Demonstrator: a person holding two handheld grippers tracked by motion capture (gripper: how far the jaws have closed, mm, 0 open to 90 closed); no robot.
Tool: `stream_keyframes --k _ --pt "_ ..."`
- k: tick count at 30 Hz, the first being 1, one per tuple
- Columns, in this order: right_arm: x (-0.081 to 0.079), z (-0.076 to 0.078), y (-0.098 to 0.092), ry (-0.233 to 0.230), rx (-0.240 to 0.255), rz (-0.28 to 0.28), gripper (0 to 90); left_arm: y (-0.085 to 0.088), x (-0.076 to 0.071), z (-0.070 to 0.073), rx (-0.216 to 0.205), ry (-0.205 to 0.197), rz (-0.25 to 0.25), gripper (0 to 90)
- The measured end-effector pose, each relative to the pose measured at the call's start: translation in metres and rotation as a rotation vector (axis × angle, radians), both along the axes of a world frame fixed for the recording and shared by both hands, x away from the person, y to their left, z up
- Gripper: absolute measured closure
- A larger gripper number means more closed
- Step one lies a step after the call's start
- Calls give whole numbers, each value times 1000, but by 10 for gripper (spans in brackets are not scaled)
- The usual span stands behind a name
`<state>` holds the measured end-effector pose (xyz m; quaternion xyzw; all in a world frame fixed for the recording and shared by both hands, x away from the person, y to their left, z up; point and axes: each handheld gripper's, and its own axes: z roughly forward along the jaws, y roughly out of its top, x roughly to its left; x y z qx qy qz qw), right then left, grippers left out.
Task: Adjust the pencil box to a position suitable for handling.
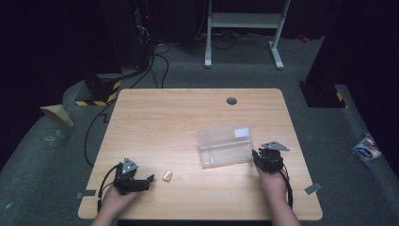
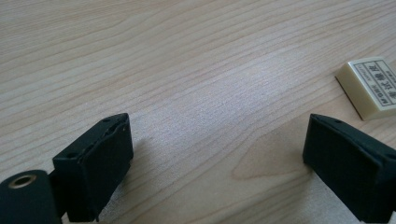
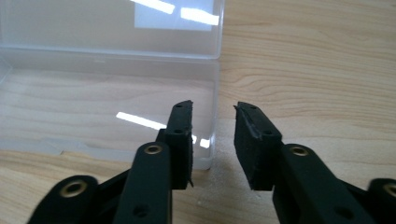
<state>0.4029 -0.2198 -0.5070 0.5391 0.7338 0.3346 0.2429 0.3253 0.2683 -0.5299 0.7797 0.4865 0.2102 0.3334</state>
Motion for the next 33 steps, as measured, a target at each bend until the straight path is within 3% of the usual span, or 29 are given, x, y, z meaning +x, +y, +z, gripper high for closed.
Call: stream_keyframes --k 2,5,33 --pt "0 -1 2 11 -7 13 777 0 0 0 -2 0 -2 88" --pt "-1 -2 3 18 -13 8 805 0 0 0 -3 -1 -2 90" --pt "-11 -7 57 22 1 138 809 0 0 0 -6 -1 -4 95"
